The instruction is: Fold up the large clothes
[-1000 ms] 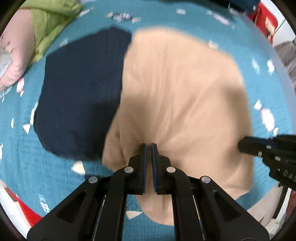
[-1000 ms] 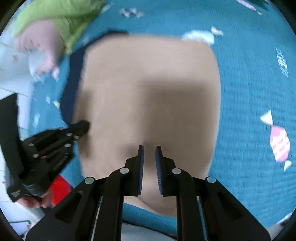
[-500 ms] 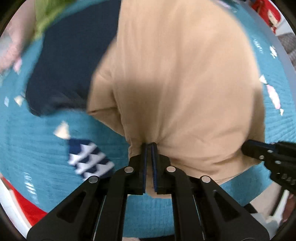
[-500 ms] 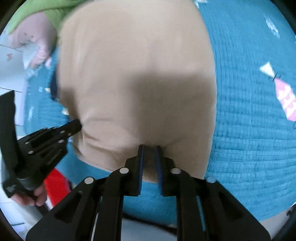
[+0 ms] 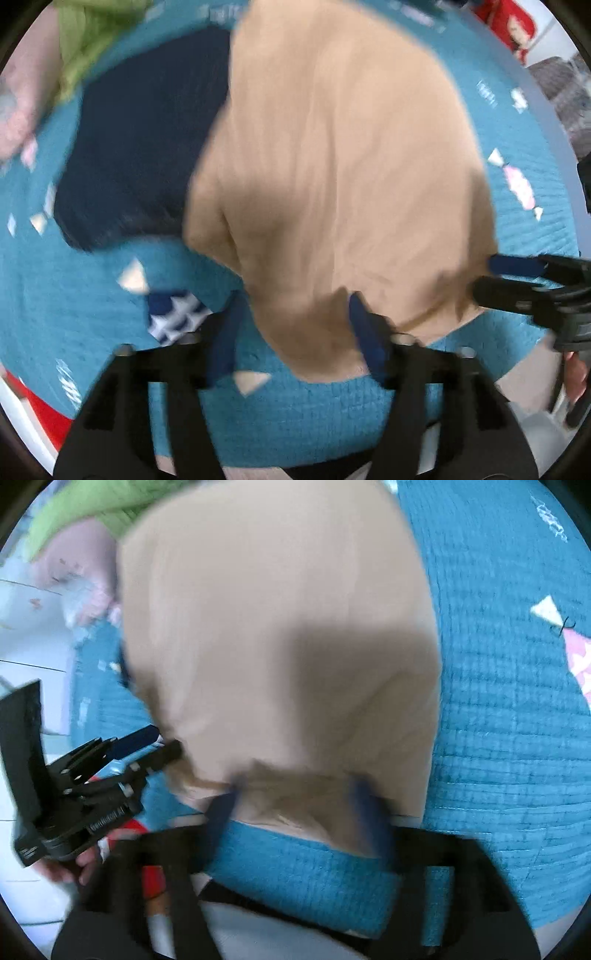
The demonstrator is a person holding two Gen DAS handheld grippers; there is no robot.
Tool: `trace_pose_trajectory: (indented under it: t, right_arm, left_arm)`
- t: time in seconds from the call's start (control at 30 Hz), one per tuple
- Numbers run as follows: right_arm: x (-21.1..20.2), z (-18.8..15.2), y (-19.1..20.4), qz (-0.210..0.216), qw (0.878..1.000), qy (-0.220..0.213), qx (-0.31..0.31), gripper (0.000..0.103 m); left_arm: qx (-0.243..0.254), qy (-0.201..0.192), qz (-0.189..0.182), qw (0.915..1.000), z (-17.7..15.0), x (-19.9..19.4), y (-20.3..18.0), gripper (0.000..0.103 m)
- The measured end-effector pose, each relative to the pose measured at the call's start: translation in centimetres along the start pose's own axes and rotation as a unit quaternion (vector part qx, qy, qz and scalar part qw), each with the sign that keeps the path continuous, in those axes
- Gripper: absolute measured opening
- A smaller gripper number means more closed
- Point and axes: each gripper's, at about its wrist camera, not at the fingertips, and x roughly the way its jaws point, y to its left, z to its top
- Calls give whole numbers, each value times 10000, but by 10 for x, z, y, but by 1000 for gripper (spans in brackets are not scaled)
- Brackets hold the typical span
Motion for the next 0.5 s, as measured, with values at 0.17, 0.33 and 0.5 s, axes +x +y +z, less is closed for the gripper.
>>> trace_pose_trajectory:
  t: [0.17,0.33,0.5]
  right_arm:
    - [-47,16,-19,76,9971,-676,-344,95]
    - [-33,48,-65,203,9977,-639,63,95]
    - [2,79,-90,1023,9944,-249,85,95]
  left_arm:
    - [-32,-613,-186,9979,16,-33,20,74]
    - [-449,-684,-311,9962,53,-21,42,74]
    - [-933,-351,-918,9908,83,14,70,74]
